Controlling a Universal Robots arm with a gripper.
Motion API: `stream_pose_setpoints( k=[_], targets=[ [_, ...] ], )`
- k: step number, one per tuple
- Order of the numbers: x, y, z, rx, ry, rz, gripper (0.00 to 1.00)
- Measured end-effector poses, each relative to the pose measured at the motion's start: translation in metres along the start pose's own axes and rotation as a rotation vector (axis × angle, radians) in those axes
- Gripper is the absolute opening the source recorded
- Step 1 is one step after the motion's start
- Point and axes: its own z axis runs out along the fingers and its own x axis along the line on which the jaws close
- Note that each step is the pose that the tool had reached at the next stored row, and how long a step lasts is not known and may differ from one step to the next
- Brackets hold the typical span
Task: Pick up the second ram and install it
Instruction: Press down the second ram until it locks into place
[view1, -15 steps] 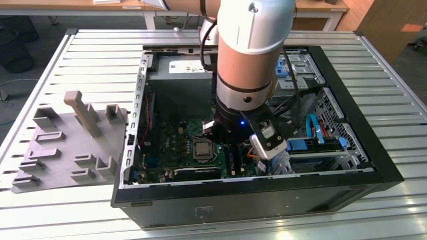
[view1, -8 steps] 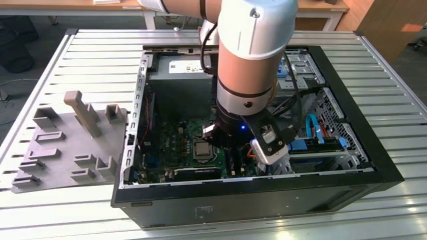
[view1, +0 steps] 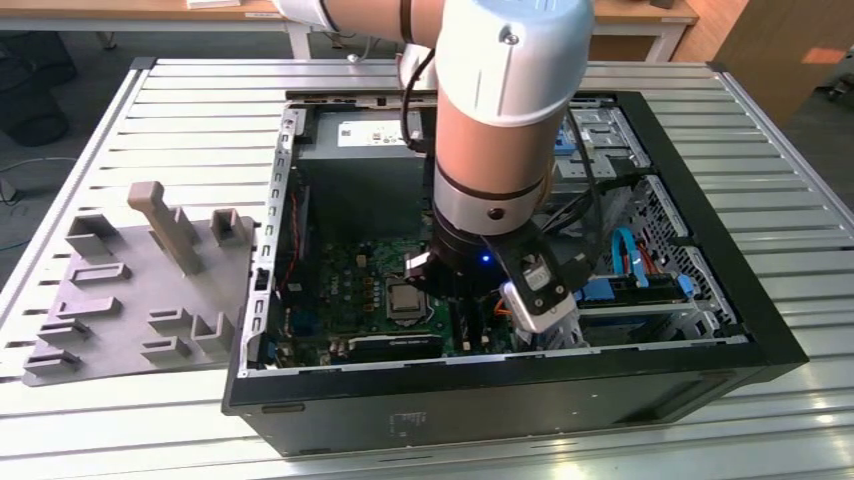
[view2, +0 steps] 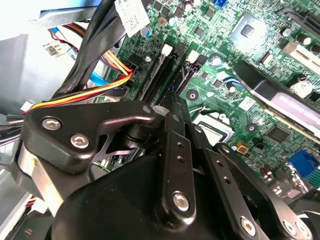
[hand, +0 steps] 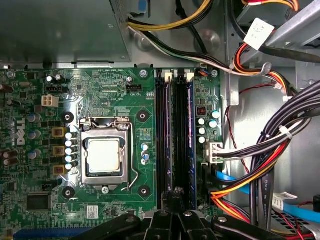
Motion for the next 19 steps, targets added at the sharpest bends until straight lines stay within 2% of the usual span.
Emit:
stream_pose_setpoints(
  k=[19],
  targets=[
    [0.0002,-0.0004,0.006,0.0006,0.0002,0.0,0.11]
  ],
)
